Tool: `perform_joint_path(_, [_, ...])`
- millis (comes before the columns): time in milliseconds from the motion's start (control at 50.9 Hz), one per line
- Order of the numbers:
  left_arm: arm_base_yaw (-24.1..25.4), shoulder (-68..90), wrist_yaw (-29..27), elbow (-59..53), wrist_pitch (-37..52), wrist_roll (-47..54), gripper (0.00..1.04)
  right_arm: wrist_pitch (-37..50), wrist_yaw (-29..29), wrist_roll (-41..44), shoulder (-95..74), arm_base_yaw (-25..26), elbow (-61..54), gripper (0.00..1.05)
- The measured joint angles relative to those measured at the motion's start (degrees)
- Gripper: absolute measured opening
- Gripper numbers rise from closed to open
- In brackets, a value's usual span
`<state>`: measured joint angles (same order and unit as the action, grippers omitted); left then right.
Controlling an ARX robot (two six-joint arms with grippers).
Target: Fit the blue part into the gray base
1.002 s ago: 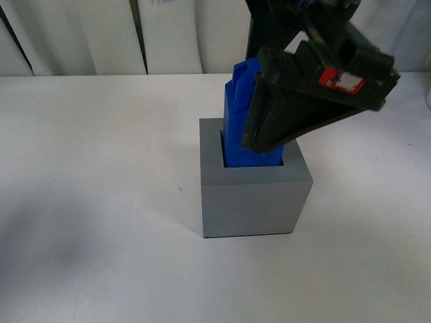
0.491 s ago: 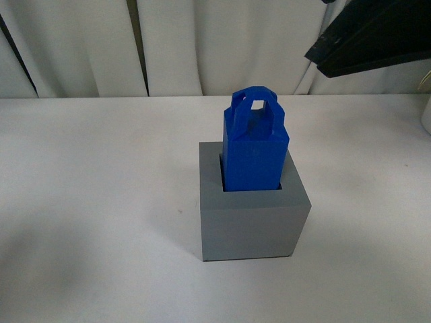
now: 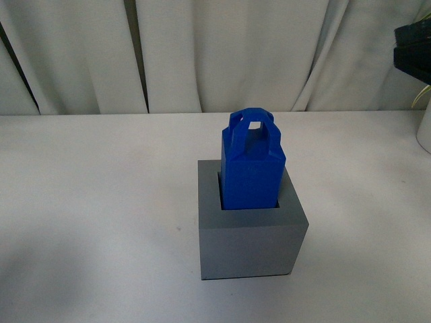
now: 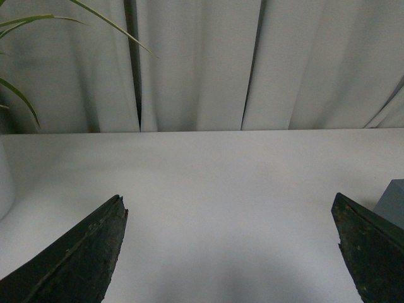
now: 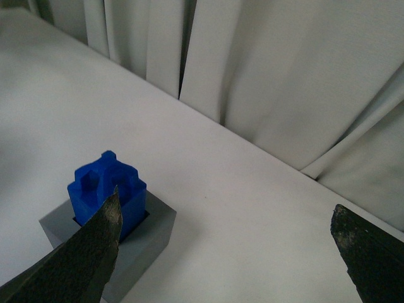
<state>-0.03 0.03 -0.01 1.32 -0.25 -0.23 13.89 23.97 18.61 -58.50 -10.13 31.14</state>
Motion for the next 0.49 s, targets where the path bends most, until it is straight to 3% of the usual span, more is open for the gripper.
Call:
perform_joint_path(236, [0.0,0.0,0.0,0.0,0.0,0.0,0.99,1.0,-0.3,-5.2,0.3,0.1,-0.9,0.97])
perform_joint_path(275, [0.0,0.0,0.0,0.0,0.0,0.0,0.99,4.7,-6.3,-7.3,0.3,-1.1,-2.2,0.94])
perform_joint_path(295, [0.0,0.0,0.0,0.0,0.0,0.0,0.99,9.7,-14.4,-9.3,0.7,-2.2,-4.3,0.88])
perform_joint_path(354, [0.0,0.0,0.0,0.0,0.0,0.0,0.99,18.3,-28.3,-13.3,2.1,-2.6,-9.1,0.76])
perform_joint_path(393, [0.0,0.0,-0.1,0.0,0.0,0.0,0.99,20.5,-33.8,-15.3,3.9,-1.8,-11.6,0.67])
perform_joint_path(491, [0.0,0.0,0.0,0.0,0.0,0.0,0.99,21.2,-33.8,-17.1,7.7,0.2,-15.6,0.47])
